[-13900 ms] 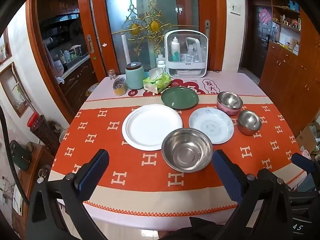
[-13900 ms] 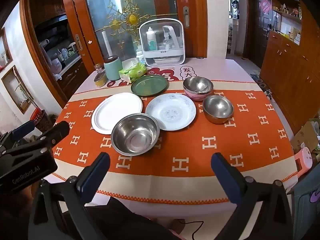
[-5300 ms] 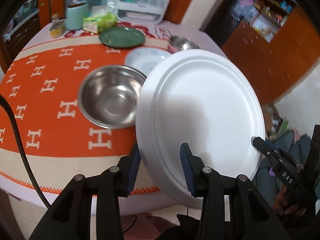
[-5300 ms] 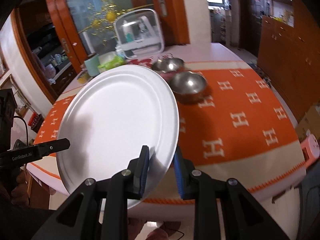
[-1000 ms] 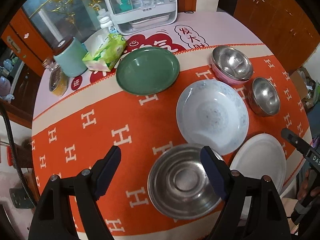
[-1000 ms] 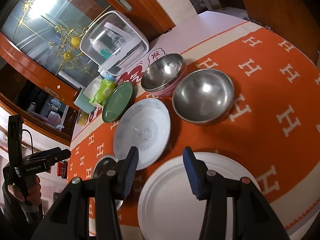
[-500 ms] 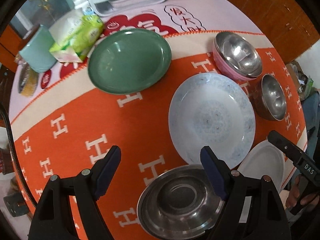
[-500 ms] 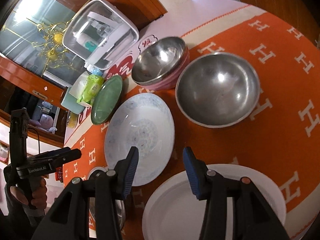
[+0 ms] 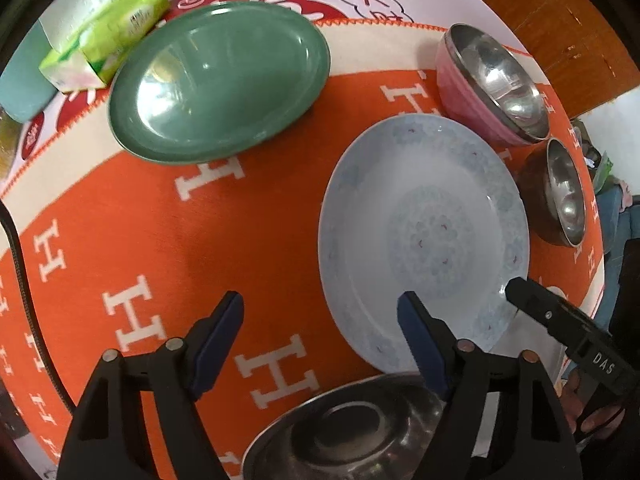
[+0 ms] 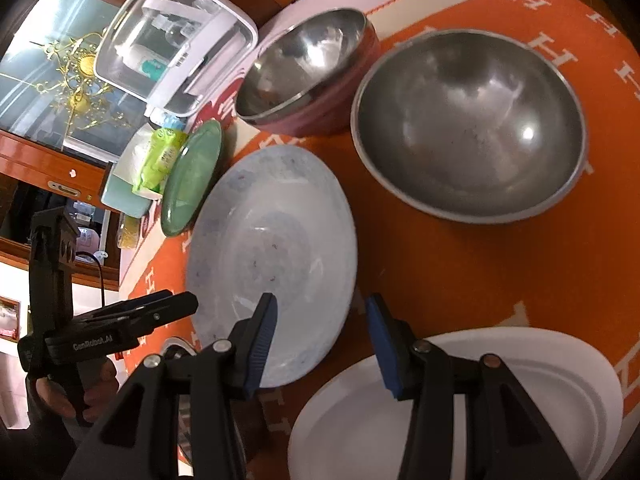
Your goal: Organize plates and bowls
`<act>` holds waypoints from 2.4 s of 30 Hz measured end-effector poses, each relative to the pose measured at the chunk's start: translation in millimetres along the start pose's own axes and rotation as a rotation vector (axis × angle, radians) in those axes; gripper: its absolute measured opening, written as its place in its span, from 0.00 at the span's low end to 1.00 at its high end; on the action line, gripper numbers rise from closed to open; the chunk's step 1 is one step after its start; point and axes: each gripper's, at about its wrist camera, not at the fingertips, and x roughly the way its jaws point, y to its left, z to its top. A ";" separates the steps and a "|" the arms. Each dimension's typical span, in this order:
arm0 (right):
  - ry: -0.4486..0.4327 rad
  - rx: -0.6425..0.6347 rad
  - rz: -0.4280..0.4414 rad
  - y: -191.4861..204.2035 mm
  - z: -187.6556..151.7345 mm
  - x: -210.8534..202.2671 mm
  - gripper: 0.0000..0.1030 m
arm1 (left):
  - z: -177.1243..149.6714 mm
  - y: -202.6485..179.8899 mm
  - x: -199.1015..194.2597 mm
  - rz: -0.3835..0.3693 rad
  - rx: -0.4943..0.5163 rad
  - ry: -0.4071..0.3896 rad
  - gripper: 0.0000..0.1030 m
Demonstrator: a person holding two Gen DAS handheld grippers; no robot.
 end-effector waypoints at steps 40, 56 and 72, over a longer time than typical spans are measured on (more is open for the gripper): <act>0.003 0.030 -0.005 -8.5 3.3 15.2 0.09 | -3.6 11.5 28.0 -0.111 -0.094 -0.023 0.17; -0.032 0.023 0.014 -2.5 4.1 0.0 0.09 | -15.3 7.1 -4.5 -0.181 -0.088 -0.147 0.17; -0.092 -0.025 0.041 16.4 -4.1 -29.2 0.10 | -27.8 5.4 -50.0 -0.223 -0.079 -0.286 0.17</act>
